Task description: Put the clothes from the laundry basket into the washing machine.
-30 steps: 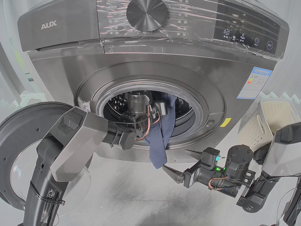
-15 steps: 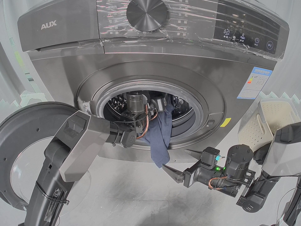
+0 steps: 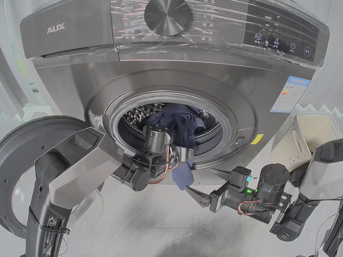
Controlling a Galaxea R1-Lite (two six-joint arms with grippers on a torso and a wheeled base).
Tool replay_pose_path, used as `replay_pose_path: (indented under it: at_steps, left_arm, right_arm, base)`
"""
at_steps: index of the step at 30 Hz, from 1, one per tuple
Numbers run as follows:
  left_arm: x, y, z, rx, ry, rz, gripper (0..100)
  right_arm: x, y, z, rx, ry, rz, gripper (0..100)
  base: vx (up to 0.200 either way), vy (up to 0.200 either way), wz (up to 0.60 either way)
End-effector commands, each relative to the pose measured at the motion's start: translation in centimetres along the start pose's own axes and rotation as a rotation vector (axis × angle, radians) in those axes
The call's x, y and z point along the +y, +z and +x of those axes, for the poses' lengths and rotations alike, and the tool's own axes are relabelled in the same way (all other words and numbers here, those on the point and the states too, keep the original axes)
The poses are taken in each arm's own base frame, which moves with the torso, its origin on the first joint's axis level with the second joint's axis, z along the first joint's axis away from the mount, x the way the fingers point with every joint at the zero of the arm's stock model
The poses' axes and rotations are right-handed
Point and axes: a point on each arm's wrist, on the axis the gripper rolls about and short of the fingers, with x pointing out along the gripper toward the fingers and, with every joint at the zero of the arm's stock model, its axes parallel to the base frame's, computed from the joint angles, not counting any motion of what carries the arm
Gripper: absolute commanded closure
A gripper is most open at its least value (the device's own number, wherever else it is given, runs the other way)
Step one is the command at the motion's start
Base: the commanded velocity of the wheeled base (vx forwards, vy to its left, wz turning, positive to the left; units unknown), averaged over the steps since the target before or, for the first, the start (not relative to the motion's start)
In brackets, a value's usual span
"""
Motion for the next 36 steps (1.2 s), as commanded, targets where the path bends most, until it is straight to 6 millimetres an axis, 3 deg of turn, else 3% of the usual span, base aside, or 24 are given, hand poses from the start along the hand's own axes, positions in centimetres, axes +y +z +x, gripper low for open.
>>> replay_pose_path:
  at_steps: [1, 9, 10, 22, 24, 26, 29, 34, 36]
  left_arm:
    - [-0.4, 0.3, -0.7, 0.009, -0.019, 0.010, 0]
    - [0.2, -0.6, 0.9, 0.003, -0.011, 0.030, 0]
    - [0.5, -0.5, 1.0, -0.001, -0.004, 0.028, 100]
    - [0.7, 0.3, 1.6, -0.047, -0.003, 0.018, 100]
    - [0.7, 2.7, 2.1, -0.151, 0.007, 0.001, 100]
    - [1.1, 3.3, 2.3, -0.184, 0.023, -0.007, 100]
    - [1.8, 5.8, 3.5, -0.336, 0.060, -0.048, 100]
    - [2.2, 7.1, 4.8, -0.442, 0.089, -0.066, 100]
    - [2.4, 6.6, 5.5, -0.450, 0.093, -0.067, 100]
  right_arm:
    - [0.1, 0.1, 0.0, -0.005, 0.003, 0.000, 0]
    - [0.1, 0.1, 0.0, -0.004, 0.004, 0.001, 0]
    - [0.1, 0.1, 0.0, -0.004, 0.004, 0.001, 0]
    - [0.1, 0.2, 0.1, -0.010, 0.005, 0.001, 0]
    - [0.1, 0.2, 0.1, -0.010, 0.005, 0.001, 0]
    - [0.1, 0.2, 0.1, -0.010, 0.005, 0.002, 0]
    - [0.1, 0.2, 0.1, -0.011, 0.005, 0.002, 0]
    - [0.1, 0.2, 0.1, -0.010, 0.005, 0.002, 0]
    - [0.2, 0.2, 0.1, -0.009, 0.006, 0.002, 0]
  base:
    - [0.000, 0.000, 0.00]
    - [0.000, 0.000, 0.00]
    - [0.000, 0.000, 0.00]
    - [0.000, 0.000, 0.00]
    - [0.000, 0.000, 0.00]
    - [0.000, 0.000, 0.00]
    - [0.000, 0.000, 0.00]
    - [0.000, 0.000, 0.00]
    - [0.000, 0.000, 0.00]
